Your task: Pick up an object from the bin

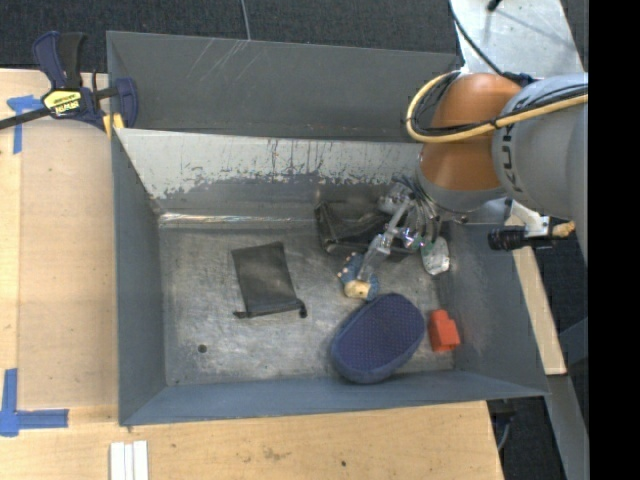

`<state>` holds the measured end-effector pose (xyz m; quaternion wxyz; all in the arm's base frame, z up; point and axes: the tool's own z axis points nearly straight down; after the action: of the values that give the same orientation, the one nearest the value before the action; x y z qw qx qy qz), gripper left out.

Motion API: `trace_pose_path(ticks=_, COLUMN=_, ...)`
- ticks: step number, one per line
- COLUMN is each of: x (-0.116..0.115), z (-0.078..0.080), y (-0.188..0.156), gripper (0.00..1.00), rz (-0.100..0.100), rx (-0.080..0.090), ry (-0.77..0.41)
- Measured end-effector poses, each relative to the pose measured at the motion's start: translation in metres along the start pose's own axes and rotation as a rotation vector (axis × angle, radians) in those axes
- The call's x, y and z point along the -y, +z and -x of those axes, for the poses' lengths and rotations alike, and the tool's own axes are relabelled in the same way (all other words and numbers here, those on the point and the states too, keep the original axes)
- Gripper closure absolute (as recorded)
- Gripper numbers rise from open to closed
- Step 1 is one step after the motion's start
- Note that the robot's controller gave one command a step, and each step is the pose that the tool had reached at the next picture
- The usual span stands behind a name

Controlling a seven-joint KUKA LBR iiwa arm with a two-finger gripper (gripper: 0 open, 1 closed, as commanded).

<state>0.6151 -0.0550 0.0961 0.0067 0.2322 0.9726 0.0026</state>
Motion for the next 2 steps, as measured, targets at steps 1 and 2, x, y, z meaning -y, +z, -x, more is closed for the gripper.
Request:
trace_pose_path(ticks=1, x=0.000, z=0.000, y=0.000, gripper=1.00, rz=-0.001, rx=0.001, ry=-0.003)
trace_pose_path(ticks=2, x=0.000, z=0.002, y=-0.074, gripper=1.00, rz=-0.007, rx=-0.008, ry=-0.005)
